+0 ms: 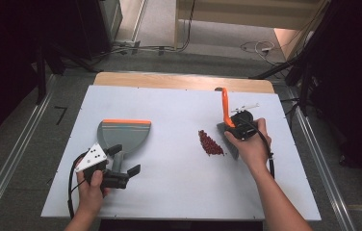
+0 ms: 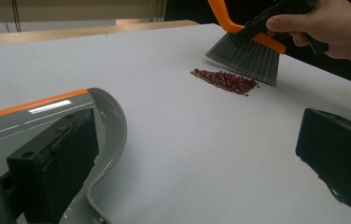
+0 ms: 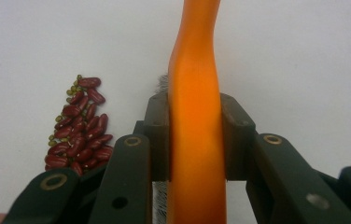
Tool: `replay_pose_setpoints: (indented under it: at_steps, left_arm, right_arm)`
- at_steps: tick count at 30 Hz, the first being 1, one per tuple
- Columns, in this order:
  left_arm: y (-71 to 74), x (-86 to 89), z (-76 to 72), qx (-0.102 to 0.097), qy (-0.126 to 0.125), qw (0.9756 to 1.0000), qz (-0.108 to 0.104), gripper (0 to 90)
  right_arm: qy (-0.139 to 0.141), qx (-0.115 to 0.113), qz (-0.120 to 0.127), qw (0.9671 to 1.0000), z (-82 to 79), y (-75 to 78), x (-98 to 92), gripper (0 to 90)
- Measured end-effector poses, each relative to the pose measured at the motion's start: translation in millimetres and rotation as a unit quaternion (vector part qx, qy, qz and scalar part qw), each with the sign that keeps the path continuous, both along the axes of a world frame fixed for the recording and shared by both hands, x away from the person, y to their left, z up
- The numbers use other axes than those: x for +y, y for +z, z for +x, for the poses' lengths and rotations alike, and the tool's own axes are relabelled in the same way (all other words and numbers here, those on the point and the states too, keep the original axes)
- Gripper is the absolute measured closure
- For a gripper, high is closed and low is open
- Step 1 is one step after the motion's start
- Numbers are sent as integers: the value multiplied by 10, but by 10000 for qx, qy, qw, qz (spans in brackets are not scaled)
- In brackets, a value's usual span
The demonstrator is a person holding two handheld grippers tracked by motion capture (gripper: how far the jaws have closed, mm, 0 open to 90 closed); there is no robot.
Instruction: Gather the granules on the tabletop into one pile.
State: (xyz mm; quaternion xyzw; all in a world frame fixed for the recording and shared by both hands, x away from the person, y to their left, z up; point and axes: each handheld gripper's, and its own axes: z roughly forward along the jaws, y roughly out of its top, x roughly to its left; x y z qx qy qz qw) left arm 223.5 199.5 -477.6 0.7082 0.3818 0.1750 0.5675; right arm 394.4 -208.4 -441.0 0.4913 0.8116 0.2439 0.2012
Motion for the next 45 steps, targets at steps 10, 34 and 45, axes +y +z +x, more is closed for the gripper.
replay_pose_setpoints:
  at_steps: [10, 34, 45]
  left_arm:
    - [5, 20, -6, -17, -11, 10000, 8, 0]
    - [2, -2, -2, -7, 0, 10000, 15, 0]
    - [5, 23, -7, -19, -6, 10000, 15, 0]
  right_arm:
    - [191, 8, 28, 9998, 18, -2, 244, 677]
    - [76, -32, 244, 9997, -17, 1, 28, 678]
    - [172, -84, 260, 9995, 2, 32, 194, 678]
